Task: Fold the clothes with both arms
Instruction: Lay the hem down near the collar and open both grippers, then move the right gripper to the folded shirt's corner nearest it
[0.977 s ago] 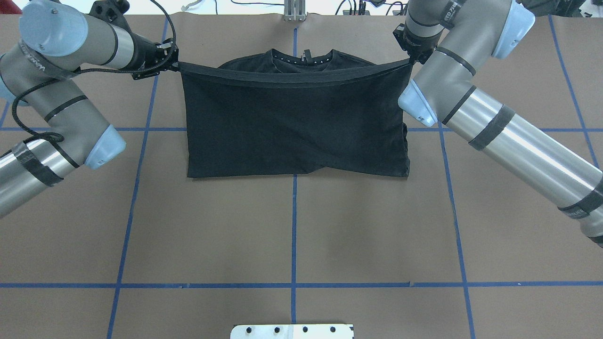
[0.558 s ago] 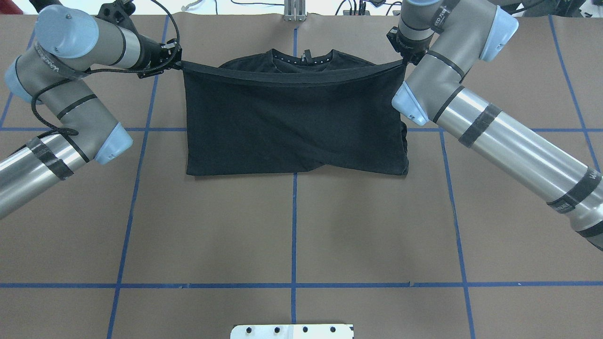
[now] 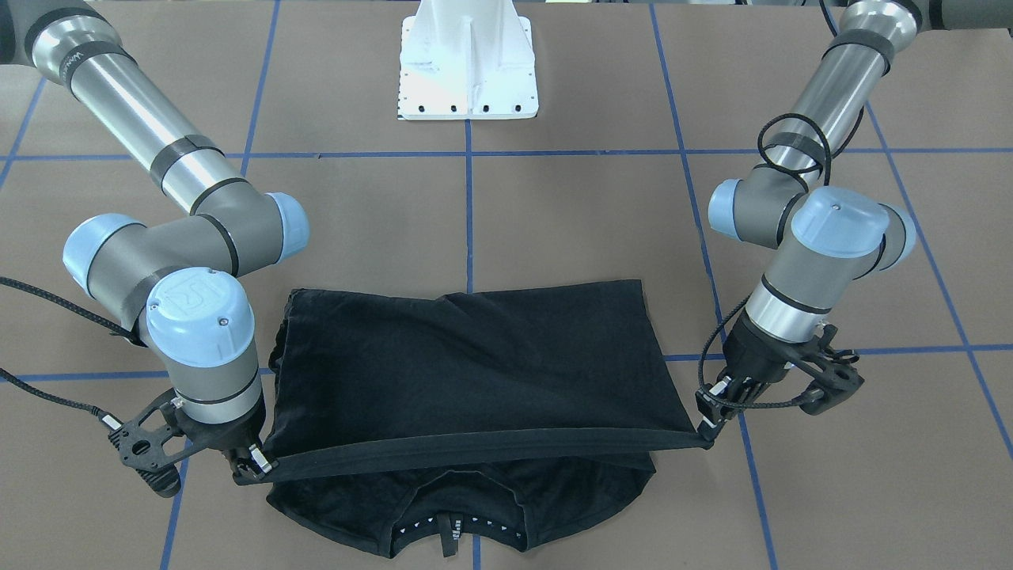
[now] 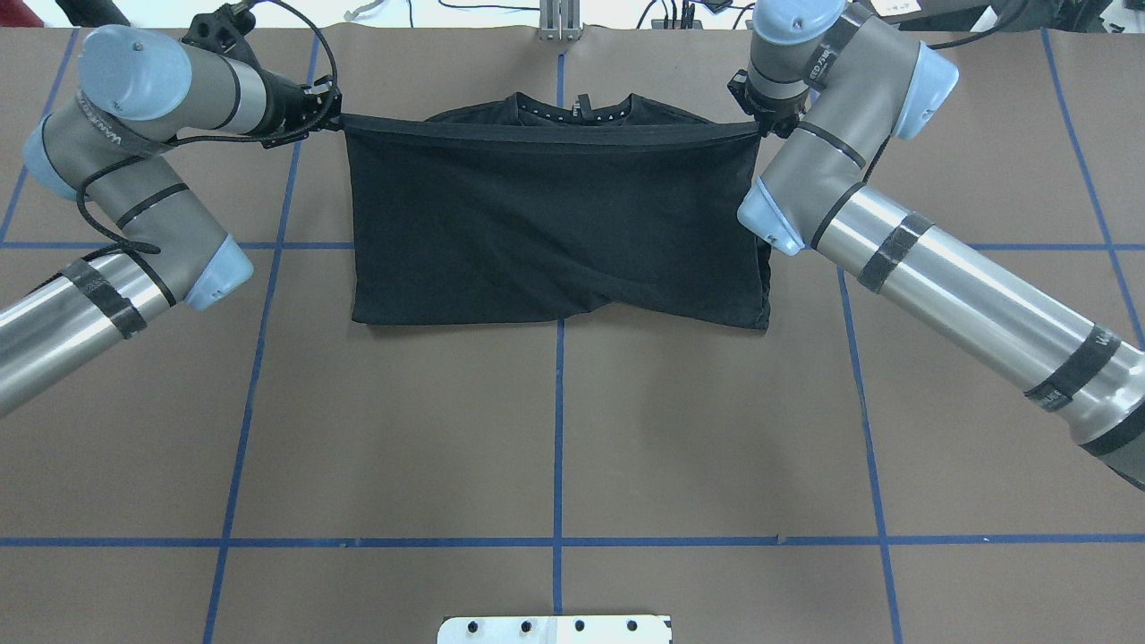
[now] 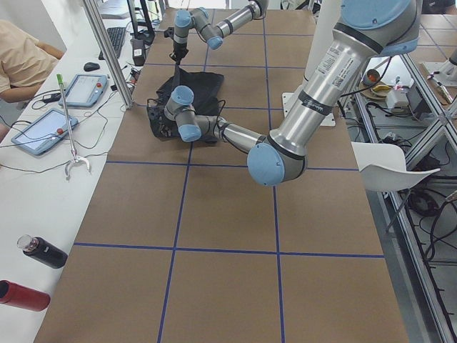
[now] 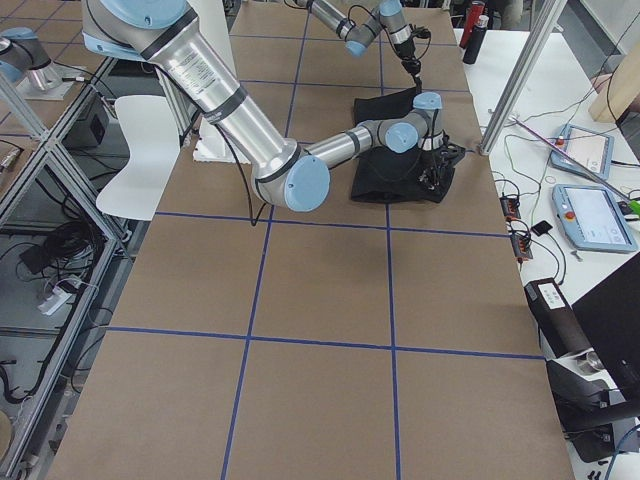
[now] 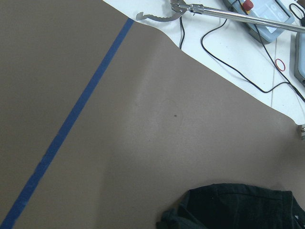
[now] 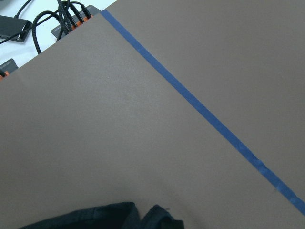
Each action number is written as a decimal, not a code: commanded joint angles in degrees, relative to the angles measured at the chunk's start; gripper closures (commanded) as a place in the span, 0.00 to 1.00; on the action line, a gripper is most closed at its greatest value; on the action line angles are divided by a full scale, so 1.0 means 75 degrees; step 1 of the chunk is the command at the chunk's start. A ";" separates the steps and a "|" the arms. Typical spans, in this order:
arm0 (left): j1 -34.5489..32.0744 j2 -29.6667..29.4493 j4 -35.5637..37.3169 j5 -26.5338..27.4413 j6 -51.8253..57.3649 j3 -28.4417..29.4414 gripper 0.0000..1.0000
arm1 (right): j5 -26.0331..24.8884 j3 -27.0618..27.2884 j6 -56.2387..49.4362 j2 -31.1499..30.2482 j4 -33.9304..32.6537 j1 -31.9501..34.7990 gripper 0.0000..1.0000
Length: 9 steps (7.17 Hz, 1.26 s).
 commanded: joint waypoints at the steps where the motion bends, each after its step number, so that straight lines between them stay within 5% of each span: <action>1: 0.0000 -0.0093 -0.0256 0.0004 0.0000 0.0297 1.00 | -0.0239 -0.0083 -0.0003 -0.0004 0.0029 -0.0086 1.00; 3: 0.0000 -0.0140 -0.0467 0.0004 0.0000 0.0531 0.99 | -0.0252 -0.0165 -0.0003 0.0043 0.0041 -0.0098 0.95; 4: 0.0000 -0.0164 -0.0490 0.0189 0.0000 0.0625 0.82 | -0.0252 -0.0246 -0.0003 0.0113 0.0169 -0.0098 0.67; 5: 0.0000 -0.0187 -0.0595 0.0272 0.0000 0.0707 0.52 | -0.0241 -0.0317 -0.0003 0.0195 0.0193 -0.0098 0.46; 6: 0.0000 -0.0199 -0.0619 0.0273 0.0000 0.0720 0.38 | -0.0240 -0.0340 0.0009 0.0207 0.0205 -0.0098 0.43; 9: -0.0093 -0.0199 -0.0631 0.0250 -0.0035 0.0568 0.37 | -0.0159 0.0498 0.0324 -0.0095 0.0264 -0.0110 0.29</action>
